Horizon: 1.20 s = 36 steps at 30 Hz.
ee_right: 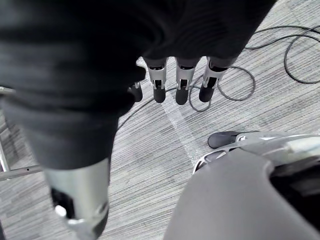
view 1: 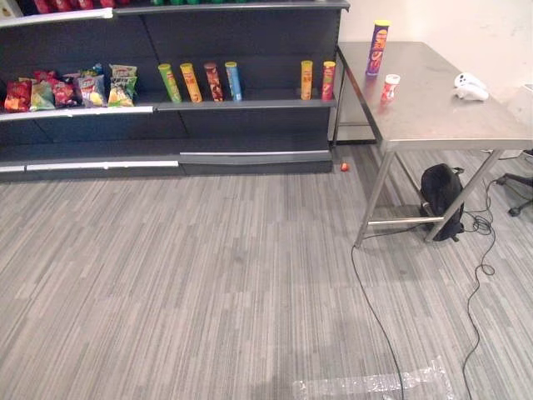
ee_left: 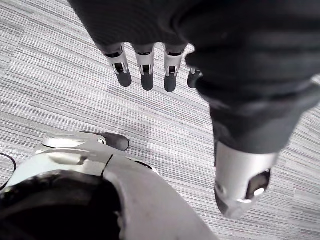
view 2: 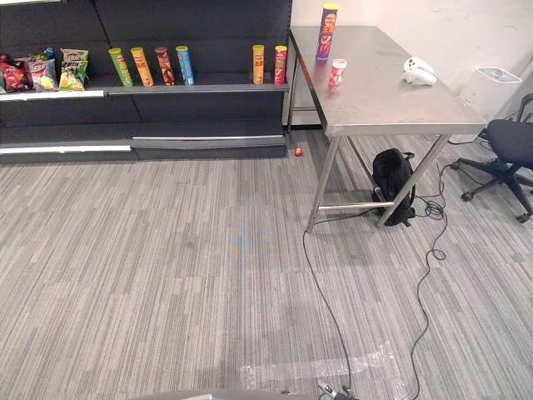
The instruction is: Put the gum and the chips on the shelf.
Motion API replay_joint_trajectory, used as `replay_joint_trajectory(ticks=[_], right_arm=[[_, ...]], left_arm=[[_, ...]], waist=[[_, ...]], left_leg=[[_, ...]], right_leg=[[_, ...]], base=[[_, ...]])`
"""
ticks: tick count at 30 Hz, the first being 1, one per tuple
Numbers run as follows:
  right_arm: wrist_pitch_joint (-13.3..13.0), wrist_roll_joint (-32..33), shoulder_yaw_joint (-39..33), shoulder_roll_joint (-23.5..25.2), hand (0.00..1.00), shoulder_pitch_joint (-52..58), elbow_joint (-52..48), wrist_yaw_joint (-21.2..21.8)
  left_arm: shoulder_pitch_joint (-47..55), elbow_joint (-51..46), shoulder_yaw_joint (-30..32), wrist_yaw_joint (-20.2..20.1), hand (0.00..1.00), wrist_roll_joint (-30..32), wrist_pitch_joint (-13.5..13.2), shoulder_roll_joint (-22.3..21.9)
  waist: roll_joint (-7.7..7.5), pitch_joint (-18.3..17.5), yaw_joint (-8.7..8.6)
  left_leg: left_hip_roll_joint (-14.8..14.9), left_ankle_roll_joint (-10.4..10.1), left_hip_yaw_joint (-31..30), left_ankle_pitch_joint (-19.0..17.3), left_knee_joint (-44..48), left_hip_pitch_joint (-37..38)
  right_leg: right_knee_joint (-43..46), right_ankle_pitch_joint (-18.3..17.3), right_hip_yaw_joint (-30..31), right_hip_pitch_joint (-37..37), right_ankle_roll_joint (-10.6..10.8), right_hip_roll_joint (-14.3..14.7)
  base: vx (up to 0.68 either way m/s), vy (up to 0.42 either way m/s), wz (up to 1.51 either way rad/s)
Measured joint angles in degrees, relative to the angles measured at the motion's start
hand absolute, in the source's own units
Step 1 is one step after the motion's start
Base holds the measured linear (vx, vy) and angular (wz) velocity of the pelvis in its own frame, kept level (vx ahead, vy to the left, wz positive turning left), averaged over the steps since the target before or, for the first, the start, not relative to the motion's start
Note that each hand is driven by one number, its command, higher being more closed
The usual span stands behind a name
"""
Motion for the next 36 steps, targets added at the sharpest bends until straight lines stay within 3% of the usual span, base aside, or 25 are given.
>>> replay_joint_trajectory(ticks=[15,34,36], right_arm=[[0.0,0.2,0.0,0.0,0.00,0.1,0.0,0.0],[0.0,0.2,0.1,-0.1,0.00,-0.7,0.0,0.1],[0.0,0.3,0.2,0.0,0.00,-1.4,0.0,0.2]], left_arm=[[0.0,0.0,-0.2,0.0,0.00,0.0,0.0,0.0],[-0.4,-0.1,-0.6,-0.2,0.00,-1.4,0.0,0.2],[-1.0,-0.2,0.0,-0.2,0.00,-2.7,0.0,0.4]], waist=[[-0.58,0.5,-0.01],[-0.65,1.6,0.22],[-0.81,2.8,0.29]], left_leg=[[-0.5,0.1,0.0,0.1,-0.4,0.0],[0.5,-0.5,1.6,-0.3,0.0,-0.6],[1.1,-1.3,1.6,-2.5,5.7,-3.7]], right_leg=[[-0.1,-0.4,-0.7,0.1,0.5,-0.5],[0.5,-0.5,0.6,-1.0,-0.4,0.2],[1.9,-1.1,0.6,-2.1,-1.0,0.0]], base=[[-0.04,-0.002,0.01],[0.00,-0.004,-0.03],[-0.01,-0.015,0.04]])
